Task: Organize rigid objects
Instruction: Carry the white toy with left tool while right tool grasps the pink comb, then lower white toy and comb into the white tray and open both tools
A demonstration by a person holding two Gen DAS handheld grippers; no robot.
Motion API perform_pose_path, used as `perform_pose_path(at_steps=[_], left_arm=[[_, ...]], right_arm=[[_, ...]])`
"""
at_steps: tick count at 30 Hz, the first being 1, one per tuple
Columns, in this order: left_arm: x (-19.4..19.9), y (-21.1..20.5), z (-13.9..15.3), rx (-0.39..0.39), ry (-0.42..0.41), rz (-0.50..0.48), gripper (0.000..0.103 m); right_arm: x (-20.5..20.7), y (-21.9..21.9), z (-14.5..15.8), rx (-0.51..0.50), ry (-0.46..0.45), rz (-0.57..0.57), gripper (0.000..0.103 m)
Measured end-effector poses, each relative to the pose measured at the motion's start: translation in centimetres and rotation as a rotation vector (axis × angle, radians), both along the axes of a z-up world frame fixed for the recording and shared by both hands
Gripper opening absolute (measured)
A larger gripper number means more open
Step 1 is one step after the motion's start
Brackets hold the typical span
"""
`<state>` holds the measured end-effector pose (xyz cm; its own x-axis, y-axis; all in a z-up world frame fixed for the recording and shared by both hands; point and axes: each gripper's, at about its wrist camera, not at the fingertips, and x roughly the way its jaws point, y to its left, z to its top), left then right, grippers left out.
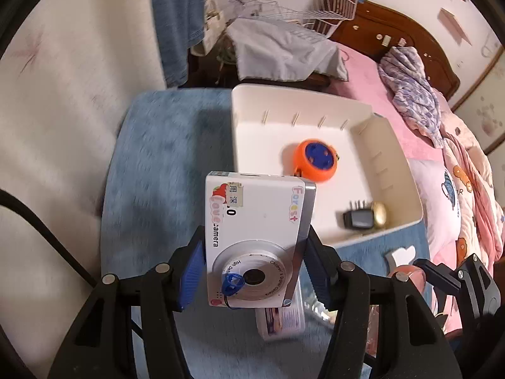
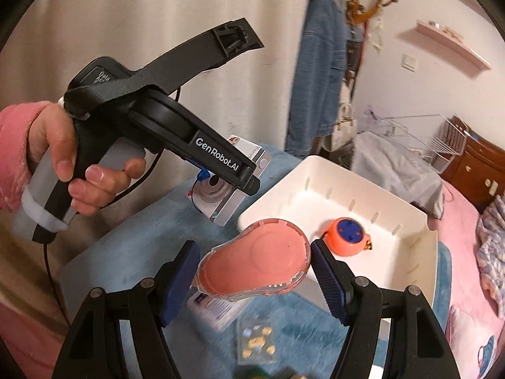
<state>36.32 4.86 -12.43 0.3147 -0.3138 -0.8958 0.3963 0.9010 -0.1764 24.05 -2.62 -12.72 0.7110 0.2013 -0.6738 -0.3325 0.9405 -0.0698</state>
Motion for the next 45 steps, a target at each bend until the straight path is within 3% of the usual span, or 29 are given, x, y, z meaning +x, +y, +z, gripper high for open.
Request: perform_pose_path(at_steps=[14,29,31,34,40,45], left_arm=[[5.2,-4.2,-2.3,-0.042,0.015,-0.079,0.062],[5.7,-6.1,-3.5,-0.057,0.010,-0.066,0.061],[5.6,-6.2,-3.4,-0.056,0.006,-0.059,0.061],[5.6,-6.2,-3.5,-0.057,0.020,-0.042,0.061],[5.0,-5.8,-1.7,-0.102,-0.044,-0.023,0.079],[4.0,-5.6,-0.5,-0.108,-0.060,-0.023,0.079]], right_arm=[[4.9,-3.4,-0.6,0.036,-0.006,-0.213,0.073],[6.7,-5.1,-1.4,0.032,0.001,-0.301,0.073],[6.5,-5.2,-1.2,0.025,-0.021,-0.316,0.084],[6.4,-5.5,-0.9,0.026,-0.031,-0.331,0.084],[5.7,-6.1,-0.1,0.020,-0.040,-0.363,0.084],[4.8,-6.6,0.9,0.028,-0.044,-0.390,0.084]])
